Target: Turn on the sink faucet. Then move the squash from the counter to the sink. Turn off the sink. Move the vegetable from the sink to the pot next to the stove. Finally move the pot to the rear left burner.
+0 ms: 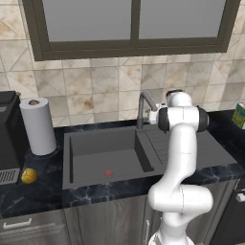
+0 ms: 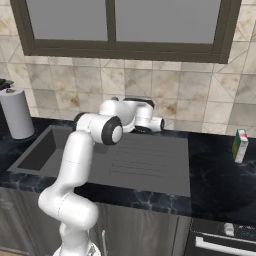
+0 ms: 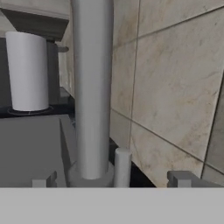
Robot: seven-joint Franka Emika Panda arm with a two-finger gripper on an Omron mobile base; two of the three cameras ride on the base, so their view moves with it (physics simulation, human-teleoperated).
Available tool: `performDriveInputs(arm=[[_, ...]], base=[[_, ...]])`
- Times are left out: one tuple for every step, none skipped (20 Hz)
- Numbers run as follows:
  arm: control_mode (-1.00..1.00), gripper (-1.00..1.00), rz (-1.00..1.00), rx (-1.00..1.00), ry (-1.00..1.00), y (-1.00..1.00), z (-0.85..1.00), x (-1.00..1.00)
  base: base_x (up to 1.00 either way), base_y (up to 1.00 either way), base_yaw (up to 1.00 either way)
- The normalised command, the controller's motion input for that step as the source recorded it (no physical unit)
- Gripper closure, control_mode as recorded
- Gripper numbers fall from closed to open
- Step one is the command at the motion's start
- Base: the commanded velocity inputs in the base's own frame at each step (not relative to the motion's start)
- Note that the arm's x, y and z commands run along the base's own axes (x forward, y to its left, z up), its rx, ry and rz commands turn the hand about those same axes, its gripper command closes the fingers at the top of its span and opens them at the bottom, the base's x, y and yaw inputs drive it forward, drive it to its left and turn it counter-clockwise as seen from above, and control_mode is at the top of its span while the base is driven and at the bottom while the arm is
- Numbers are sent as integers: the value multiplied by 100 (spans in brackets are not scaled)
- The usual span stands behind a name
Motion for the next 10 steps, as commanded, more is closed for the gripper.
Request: performDriveInputs(arm=[[-100,-100,0,0,0,22,-1,11],[-100,-100,0,0,1,26,-1,13],[-100,-100,0,0,1,25,-2,13],[-100,100,0,0,2,22,-2,9],[-100,100,0,0,0,20,0,13],[-100,100,0,0,0,19,0,15],[-100,100,0,1,0,11,0,11],[-100,100,0,2,0,1,0,12],[-100,100,0,3,0,0,0,10],[-100,100,0,3,0,0,0,7]], base=[[0,0,0],[0,0,0],[0,0,0],[0,0,0],[0,0,0],[0,0,0],[0,0,0],[0,0,0],[0,0,0],[0,0,0]])
